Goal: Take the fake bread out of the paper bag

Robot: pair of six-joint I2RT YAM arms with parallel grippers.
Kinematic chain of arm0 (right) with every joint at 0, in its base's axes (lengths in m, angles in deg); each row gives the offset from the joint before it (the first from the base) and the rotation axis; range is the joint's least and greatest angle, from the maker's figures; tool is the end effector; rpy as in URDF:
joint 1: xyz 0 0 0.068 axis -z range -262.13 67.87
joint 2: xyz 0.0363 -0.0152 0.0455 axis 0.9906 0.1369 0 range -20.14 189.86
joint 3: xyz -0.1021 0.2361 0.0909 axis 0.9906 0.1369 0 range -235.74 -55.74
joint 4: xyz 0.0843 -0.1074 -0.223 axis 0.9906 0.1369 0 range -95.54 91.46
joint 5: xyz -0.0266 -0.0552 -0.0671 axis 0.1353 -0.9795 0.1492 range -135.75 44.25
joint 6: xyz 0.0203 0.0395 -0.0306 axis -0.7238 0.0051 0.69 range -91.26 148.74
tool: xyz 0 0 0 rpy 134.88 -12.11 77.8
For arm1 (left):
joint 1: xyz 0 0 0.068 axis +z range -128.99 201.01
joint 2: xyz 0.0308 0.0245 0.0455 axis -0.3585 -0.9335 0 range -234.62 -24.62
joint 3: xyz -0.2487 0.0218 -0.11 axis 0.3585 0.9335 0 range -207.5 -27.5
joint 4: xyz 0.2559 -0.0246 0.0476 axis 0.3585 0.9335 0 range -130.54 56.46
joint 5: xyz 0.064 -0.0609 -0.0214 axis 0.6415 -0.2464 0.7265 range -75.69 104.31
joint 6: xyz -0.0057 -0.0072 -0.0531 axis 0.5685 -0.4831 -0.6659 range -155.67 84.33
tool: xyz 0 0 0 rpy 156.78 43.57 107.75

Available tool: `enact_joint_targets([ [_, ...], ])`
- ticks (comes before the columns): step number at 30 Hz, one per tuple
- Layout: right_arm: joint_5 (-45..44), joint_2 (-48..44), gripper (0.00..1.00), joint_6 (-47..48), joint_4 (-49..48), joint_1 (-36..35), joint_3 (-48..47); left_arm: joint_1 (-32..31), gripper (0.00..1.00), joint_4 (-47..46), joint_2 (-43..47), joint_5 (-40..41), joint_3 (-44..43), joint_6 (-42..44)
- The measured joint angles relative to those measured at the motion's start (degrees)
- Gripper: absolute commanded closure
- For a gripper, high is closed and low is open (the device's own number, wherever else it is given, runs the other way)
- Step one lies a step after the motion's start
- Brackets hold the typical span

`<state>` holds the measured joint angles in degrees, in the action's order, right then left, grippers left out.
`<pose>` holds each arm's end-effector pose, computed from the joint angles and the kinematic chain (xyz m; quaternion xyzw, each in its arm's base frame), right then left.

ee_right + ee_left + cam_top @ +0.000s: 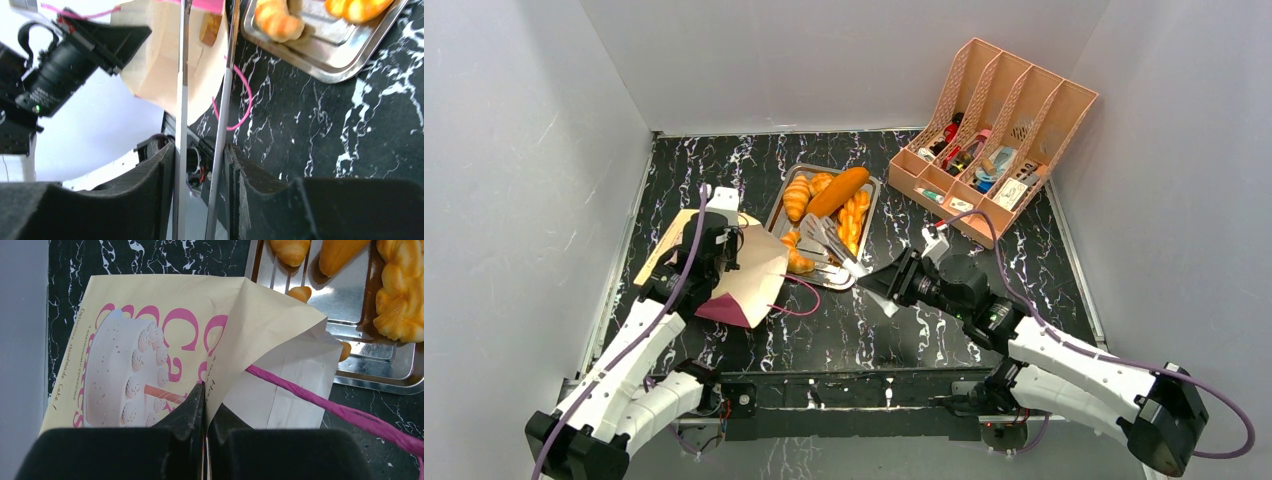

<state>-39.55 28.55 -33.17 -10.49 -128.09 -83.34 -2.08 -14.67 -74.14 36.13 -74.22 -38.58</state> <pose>0.1370 0.1471 0.2491 0.0786 0.7950 0.5105 0.3182 0.1801 -0.0624 0.3110 0.0528 0.8484 0.0460 0.5247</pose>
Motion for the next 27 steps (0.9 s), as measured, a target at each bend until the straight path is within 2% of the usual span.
enact_joint_targets([
  [6, -0.70, -1.40, 0.68, 0.24, 1.90, -5.97, 0.00, 0.00, 1.00, -2.23, -1.51, -1.66, 1.14, 1.88],
  [12, -4.44, 0.57, 0.68, 0.37, 1.81, -14.97, -0.04, 0.00, 1.00, -3.65, -3.02, -3.08, 1.86, 3.37],
  [18, -7.69, 7.43, 0.68, 0.02, 0.09, -21.77, -0.07, 0.00, 1.00, -4.98, -2.51, -4.63, 2.95, 4.94],
  [27, -10.49, 22.01, 0.67, -3.61, -6.99, -22.95, -5.42, 0.00, 1.00, -5.33, 0.63, -8.90, 4.02, 7.13],
])
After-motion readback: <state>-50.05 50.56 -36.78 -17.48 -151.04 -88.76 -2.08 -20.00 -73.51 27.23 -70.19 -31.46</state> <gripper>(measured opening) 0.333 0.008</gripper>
